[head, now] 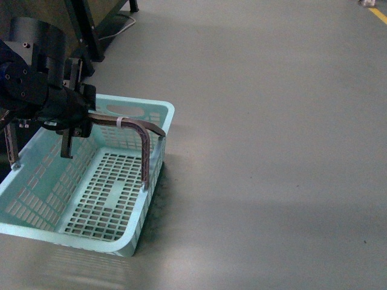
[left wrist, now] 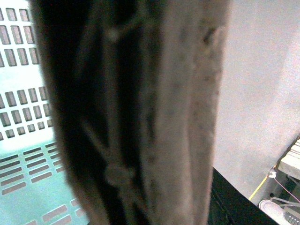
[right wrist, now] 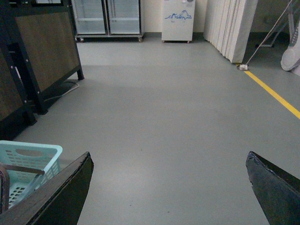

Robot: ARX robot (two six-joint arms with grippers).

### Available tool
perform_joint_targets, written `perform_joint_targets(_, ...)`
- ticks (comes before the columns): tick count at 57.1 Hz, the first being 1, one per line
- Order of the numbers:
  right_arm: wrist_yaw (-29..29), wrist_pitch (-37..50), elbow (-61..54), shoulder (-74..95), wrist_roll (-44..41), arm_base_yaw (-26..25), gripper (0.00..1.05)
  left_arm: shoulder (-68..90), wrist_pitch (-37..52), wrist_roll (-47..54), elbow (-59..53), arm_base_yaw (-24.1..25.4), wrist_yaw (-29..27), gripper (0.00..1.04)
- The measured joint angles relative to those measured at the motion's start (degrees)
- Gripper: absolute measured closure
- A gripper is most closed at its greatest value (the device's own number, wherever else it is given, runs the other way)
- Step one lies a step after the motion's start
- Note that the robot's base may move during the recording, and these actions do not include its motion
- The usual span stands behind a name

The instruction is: Pick mango and avocado into basket

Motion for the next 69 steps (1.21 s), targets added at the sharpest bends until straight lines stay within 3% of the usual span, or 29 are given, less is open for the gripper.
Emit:
perform_joint_targets(10,0.00,0.00,0.00,0.00,0.02,0.00,0.08,-3.50,1.62,-0.33,-5.09,0.26,-0.35,0.98)
perform_joint_targets(26,0.00,0.00,0.00,0.00,0.02,0.00,0.08,-22.32,3.34,-1.36,-20.06,0.44,-1.40,0.99)
perform_joint_targets(36,0.00,0.00,0.00,0.00,0.02,0.00,0.08,-41.24,-1.77,0.74,-26.03,-1.31,-2.86,0.99)
perform_joint_targets(54,0.00,0.00,0.00,0.00,0.02,0.00,0.08,-68.63,-14.16,1.51,-27.30,-3.98,-3.52,0.99)
perform_joint_targets(69,0.02,0.00,0.00,0.00,0.02,0.00,0.08,-71.28,-14.93,1.64,-27.58,-3.74,-5.22,0.99)
